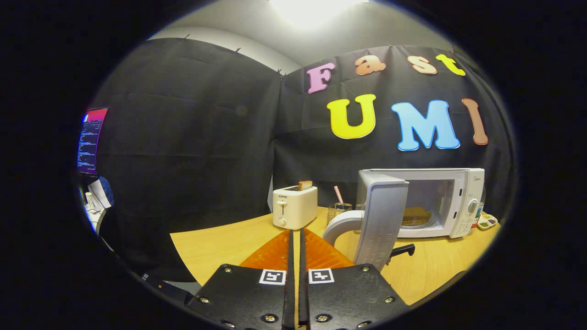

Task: Open the microwave, put the food inside, and close the microwave door.

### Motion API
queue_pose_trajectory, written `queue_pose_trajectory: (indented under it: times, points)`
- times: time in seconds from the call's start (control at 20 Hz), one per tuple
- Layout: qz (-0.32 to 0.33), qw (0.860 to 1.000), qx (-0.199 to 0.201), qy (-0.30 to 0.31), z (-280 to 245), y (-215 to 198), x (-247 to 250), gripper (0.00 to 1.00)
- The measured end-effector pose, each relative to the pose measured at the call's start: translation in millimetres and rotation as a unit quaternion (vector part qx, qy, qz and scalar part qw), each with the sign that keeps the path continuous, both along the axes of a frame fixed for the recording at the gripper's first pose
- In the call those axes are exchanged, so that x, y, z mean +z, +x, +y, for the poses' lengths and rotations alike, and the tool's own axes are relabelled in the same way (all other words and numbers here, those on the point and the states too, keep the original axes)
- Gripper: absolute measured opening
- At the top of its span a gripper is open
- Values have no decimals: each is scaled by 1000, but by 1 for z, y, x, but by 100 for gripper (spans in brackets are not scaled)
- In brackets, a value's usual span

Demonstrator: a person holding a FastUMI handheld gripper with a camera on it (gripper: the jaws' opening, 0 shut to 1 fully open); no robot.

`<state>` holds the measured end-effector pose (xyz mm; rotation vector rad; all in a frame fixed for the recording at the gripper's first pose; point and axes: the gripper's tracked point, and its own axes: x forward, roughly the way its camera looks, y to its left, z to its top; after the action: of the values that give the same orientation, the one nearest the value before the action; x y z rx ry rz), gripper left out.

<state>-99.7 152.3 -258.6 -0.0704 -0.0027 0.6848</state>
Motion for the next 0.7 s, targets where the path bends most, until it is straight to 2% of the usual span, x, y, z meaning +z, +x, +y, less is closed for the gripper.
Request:
queue_pose_trajectory:
  times: [0.25, 0.7]
  points:
    - [-23, 996, -83, -11, -66, 41, 11, 4]
    - [-19, 975, -222, -7, -170, 151, 26, 4]
